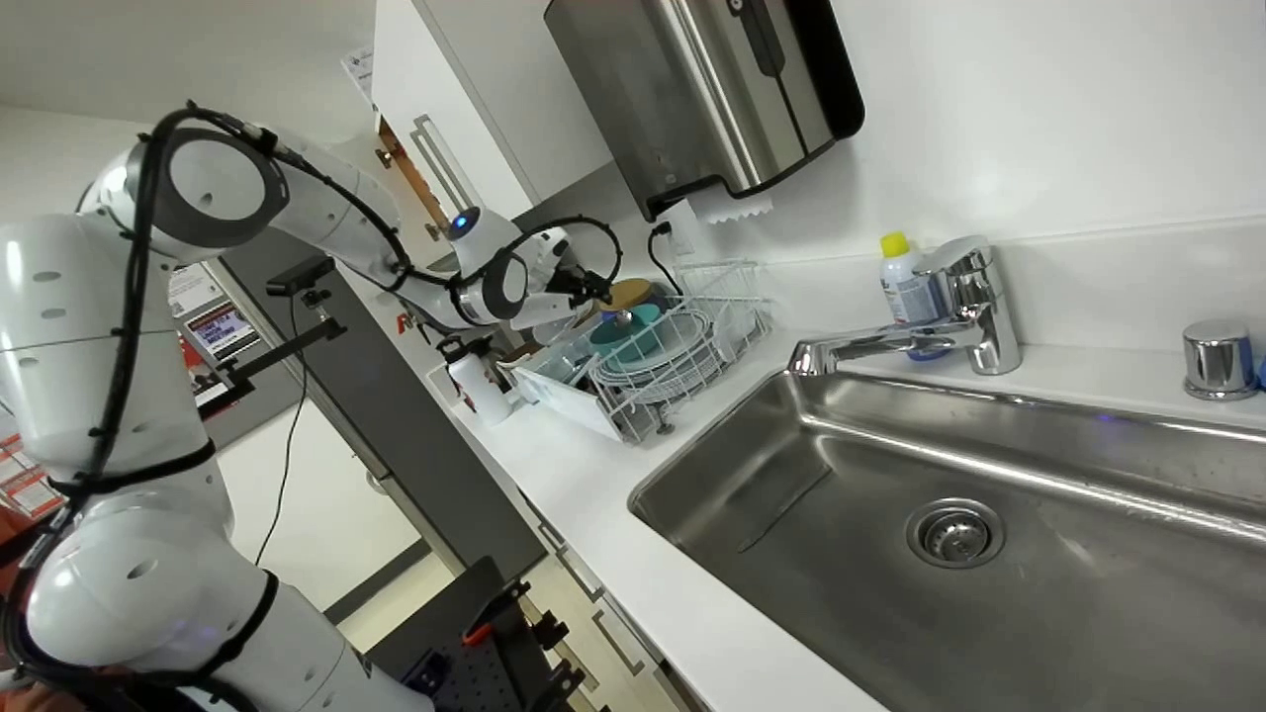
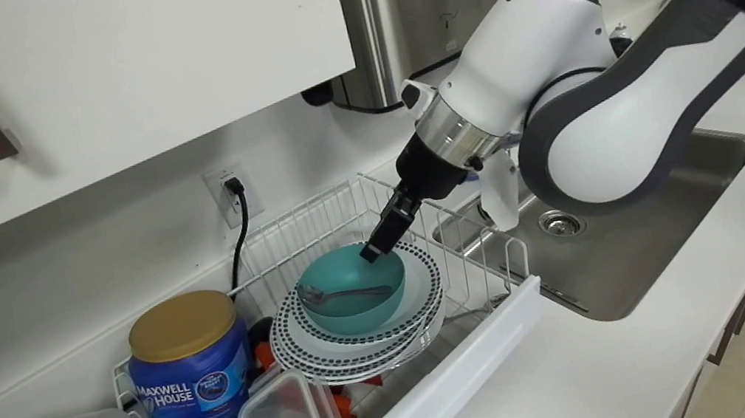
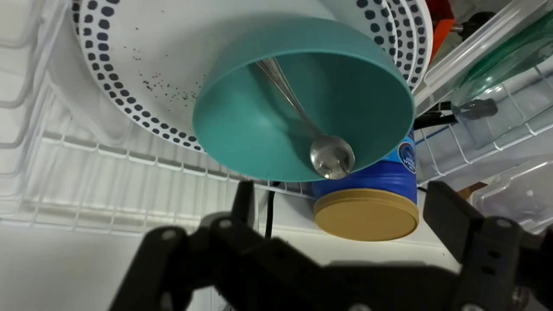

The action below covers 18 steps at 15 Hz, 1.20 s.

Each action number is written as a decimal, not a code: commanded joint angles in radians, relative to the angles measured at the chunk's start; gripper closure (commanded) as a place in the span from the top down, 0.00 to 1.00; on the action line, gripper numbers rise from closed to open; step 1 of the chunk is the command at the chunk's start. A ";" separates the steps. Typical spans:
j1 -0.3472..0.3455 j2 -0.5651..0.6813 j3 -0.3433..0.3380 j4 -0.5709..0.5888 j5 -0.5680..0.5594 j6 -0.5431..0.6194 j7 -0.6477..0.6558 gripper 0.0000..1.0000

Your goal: Remove the silver spoon from the bowl and put it in the sink

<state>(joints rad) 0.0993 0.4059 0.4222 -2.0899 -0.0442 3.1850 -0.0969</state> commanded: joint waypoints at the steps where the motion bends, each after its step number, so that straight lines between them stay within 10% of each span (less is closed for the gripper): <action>1: 0.033 0.054 -0.036 0.053 -0.047 0.012 -0.040 1.00; 18: 0.025 0.209 0.028 0.278 -0.099 -0.204 -0.239 1.00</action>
<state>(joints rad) 0.1117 0.6165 0.4613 -1.8133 -0.1613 2.9801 -0.3249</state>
